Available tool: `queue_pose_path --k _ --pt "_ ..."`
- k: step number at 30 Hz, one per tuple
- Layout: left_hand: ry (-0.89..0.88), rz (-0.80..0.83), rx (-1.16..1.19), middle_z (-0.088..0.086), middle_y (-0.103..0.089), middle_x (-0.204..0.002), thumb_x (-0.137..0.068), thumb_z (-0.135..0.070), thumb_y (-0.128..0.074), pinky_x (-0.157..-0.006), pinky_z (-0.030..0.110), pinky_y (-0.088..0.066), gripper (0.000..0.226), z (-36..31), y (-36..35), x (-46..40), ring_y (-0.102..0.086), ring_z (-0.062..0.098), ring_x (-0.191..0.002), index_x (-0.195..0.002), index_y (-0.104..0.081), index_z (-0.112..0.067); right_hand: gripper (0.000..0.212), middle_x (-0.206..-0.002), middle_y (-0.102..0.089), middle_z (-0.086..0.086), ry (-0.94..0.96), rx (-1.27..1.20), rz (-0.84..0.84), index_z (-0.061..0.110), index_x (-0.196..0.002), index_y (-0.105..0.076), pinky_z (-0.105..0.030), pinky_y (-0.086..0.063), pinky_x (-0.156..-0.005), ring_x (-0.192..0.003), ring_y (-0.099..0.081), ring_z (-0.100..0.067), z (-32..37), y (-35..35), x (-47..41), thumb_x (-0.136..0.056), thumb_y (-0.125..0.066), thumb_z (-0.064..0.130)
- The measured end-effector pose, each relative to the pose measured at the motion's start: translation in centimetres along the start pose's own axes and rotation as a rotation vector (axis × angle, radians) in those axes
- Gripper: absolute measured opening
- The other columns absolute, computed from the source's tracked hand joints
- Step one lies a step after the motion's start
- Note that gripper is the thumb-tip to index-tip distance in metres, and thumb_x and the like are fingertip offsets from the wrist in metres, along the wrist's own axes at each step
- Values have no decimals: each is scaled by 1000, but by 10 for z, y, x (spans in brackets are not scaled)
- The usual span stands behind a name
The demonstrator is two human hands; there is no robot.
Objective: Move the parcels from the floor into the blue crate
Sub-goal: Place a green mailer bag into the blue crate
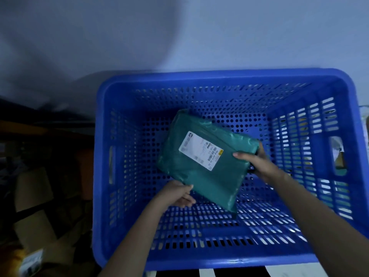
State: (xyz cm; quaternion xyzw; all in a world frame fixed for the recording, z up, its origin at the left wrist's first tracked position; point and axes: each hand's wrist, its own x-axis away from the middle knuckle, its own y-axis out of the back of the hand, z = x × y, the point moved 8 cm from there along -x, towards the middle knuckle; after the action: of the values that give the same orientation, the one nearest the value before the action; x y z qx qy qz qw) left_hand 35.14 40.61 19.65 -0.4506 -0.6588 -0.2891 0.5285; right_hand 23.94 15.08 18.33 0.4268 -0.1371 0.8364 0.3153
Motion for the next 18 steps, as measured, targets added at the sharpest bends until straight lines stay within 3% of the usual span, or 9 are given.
queue_pose_path --k 3,5,6,9,11,13,16,18 --pt "-243 -358 -304 1 -64 -97 -84 -39 -68 -69 27 -48 35 -38 59 24 -63 15 -84 -103 -52 -15 79 -120 -57 -5 86 230 120 29 -131 -31 -27 -53 -76 -105 -61 -18 58 2 10 -72 -81 9" --pt "-504 -627 -531 2 -50 -118 -75 -44 -76 -86 29 -44 61 -80 85 50 -51 21 -109 -120 -46 -16 82 -120 -57 -4 136 411 251 30 -132 -32 -24 -52 -77 -107 -61 -18 98 -12 14 -71 -81 5" --pt "-591 -661 -631 5 -42 -131 -69 -48 -79 -97 32 -39 80 -98 89 57 -41 23 -122 -132 -40 -15 82 -120 -57 -4 166 500 324 29 -132 -36 -25 -54 -79 -107 -62 -19 115 -24 15 -69 -83 5" --pt "-532 -397 -736 0 -13 -158 -56 -54 -84 -117 41 -24 125 -124 86 37 -19 22 -143 -151 -9 -25 78 -118 -61 -2 262 733 534 28 -125 -45 -33 -58 -82 -105 -65 -19 151 -75 19 -63 -87 5" --pt "-405 -162 -649 -4 -18 -158 -50 -49 -90 -116 41 -27 132 -121 80 20 -25 18 -141 -150 -4 -34 81 -120 -60 2 329 865 649 29 -127 -45 -32 -57 -84 -106 -63 -17 166 -115 20 -62 -89 7" --pt "-327 1 -563 -6 -31 -150 -54 -35 -92 -111 38 -35 124 -109 73 13 -36 15 -133 -148 -10 -34 91 -129 -54 5 390 982 705 30 -137 -39 -27 -54 -90 -112 -58 -13 173 -147 19 -62 -89 12" --pt "-345 -69 -271 -7 -45 -139 -56 -21 -92 -101 33 -43 115 -88 88 8 -46 13 -123 -145 -20 -32 106 -145 -40 7 482 937 623 33 -147 -27 -24 -41 -102 -127 -44 -9 179 -176 14 -63 -89 18" --pt "-346 -124 -74 -8 -51 -133 -46 -27 -94 -101 36 -45 117 -67 104 6 -50 15 -121 -142 -28 -33 102 -147 -40 3 565 857 477 29 -148 -27 -22 -36 -104 -131 -41 -10 180 -176 14 -66 -87 23"
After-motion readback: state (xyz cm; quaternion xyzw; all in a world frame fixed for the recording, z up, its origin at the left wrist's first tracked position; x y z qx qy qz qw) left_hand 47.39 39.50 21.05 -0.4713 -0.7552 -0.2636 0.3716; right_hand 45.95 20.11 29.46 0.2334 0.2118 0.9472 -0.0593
